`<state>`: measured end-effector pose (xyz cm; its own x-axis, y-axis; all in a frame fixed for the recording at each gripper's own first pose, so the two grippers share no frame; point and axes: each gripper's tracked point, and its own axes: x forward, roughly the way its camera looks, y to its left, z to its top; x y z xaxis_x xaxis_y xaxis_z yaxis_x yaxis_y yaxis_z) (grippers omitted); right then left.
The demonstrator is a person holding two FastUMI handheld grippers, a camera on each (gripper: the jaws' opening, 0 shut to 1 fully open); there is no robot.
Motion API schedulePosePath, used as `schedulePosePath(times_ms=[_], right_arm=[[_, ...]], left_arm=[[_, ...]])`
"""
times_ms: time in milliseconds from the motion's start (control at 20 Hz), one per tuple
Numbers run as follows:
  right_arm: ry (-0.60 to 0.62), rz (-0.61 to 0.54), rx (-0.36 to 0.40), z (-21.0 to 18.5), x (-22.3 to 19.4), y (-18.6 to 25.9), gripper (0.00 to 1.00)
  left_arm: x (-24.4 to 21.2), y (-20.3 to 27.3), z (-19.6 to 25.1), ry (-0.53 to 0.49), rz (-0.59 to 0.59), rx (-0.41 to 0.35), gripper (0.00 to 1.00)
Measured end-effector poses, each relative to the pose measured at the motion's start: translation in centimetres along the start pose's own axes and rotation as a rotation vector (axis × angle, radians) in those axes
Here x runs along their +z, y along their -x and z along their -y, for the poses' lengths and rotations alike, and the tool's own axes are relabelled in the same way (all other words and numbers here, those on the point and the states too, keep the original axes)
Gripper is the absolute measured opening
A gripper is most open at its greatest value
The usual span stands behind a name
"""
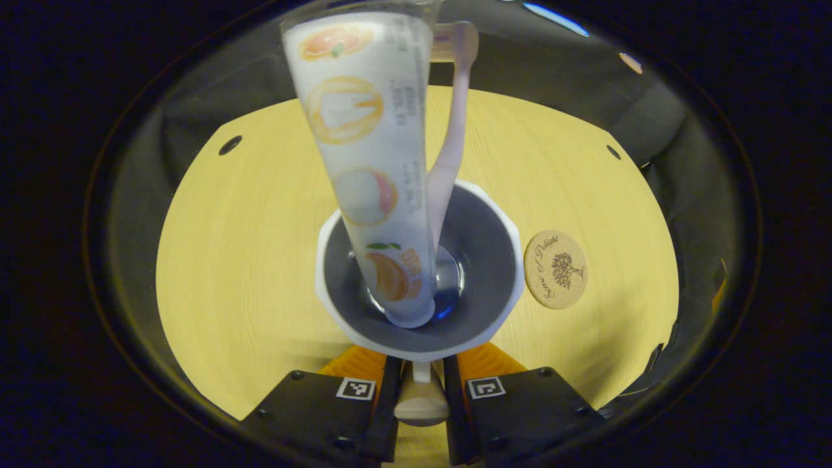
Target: Put the toothbrush and toothpaste on the desktop into the cup, then pick up the cup and place it on the coaster on the desktop.
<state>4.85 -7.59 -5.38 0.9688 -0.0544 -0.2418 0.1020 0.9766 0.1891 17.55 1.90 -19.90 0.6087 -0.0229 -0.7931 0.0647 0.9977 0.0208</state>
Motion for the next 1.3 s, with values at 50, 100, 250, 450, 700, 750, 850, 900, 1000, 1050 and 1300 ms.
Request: schedulePosePath(times_ms=[50,100,250,450,700,750,850,900,1000,1050,1300], right_arm=[[-0.001,0.001,0.000,0.2,0.0,0.1,0.71],[-0.003,0.003,0.000,0.2,0.0,0.2,0.71],[-0.005,0.010,0.000,0.7,0.1,0.5,0.68],[-0.012,0.009,-0.011,1.9,-0.5,1.2,0.71],[-0.041,0.004,-0.049,4.7,-1.2,2.0,0.71],[-0.050,0.002,-0.056,5.3,-1.4,2.2,0.71],[-0.070,0.001,-0.066,6.2,-1.4,2.3,0.71],[-0.077,0.000,-0.070,6.8,-1.5,2.4,0.71],[-0.089,-0.001,-0.076,7.6,-1.7,2.6,0.71],[-0.094,-0.001,-0.077,7.9,-1.8,2.6,0.71],[-0.107,-0.004,-0.084,8.9,-2.3,3.0,0.71]], left_arm=[[0.2,0.2,0.5,-0.005,0.010,-0.007,0.37],[0.5,0.4,1.0,-0.012,0.019,-0.014,0.37],[0.9,0.8,3.4,-0.057,0.037,-0.036,0.37],[0.9,0.9,7.7,-0.096,0.033,-0.084,0.37],[1.1,-0.2,11.7,-0.140,0.016,-0.105,0.37],[1.1,-0.3,12.2,-0.146,0.013,-0.107,0.37],[1.2,-0.6,13.1,-0.159,0.006,-0.106,0.37],[1.0,-0.8,13.6,-0.167,0.002,-0.105,0.37],[1.0,-1.1,14.3,-0.178,-0.007,-0.104,0.37],[0.9,-1.2,14.5,-0.180,-0.012,-0.102,0.37],[0.2,-1.9,15.5,-0.212,-0.022,-0.078,0.37]])
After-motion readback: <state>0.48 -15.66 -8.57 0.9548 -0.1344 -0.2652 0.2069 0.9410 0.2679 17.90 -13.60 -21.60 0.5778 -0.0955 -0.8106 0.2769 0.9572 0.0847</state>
